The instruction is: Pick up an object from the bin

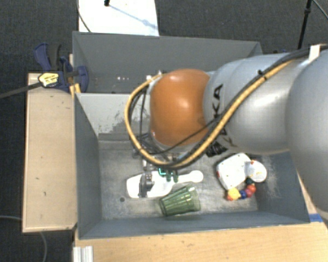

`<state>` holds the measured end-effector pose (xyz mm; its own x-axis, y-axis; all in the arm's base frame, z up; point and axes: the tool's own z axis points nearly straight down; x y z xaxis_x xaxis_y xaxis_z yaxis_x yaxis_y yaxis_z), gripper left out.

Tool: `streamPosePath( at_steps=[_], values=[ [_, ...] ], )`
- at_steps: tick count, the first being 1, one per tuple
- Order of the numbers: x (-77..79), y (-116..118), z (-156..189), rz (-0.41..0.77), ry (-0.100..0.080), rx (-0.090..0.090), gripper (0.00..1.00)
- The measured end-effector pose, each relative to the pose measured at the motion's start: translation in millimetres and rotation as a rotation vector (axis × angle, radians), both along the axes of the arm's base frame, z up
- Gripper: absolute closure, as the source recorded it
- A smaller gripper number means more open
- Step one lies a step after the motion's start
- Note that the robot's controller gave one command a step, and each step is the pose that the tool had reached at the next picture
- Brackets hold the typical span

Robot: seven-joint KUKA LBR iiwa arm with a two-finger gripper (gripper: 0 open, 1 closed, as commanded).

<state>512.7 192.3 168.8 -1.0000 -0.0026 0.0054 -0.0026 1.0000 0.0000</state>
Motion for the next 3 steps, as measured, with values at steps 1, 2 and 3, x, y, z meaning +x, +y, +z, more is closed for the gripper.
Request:
streamPosePath(
  at_steps=[1, 2, 3],
  values=[
    [2.2, -0.8, 3.7, -0.006, -0.007, 0.002, 0.0],
    [-9.9, -24.0, -71.4, -0.024, -0.011, 0.003, 0.0],
    [-11.7, -29.3, -84.2, -0.025, -0.004, 0.0, 0.0]
  ],
)
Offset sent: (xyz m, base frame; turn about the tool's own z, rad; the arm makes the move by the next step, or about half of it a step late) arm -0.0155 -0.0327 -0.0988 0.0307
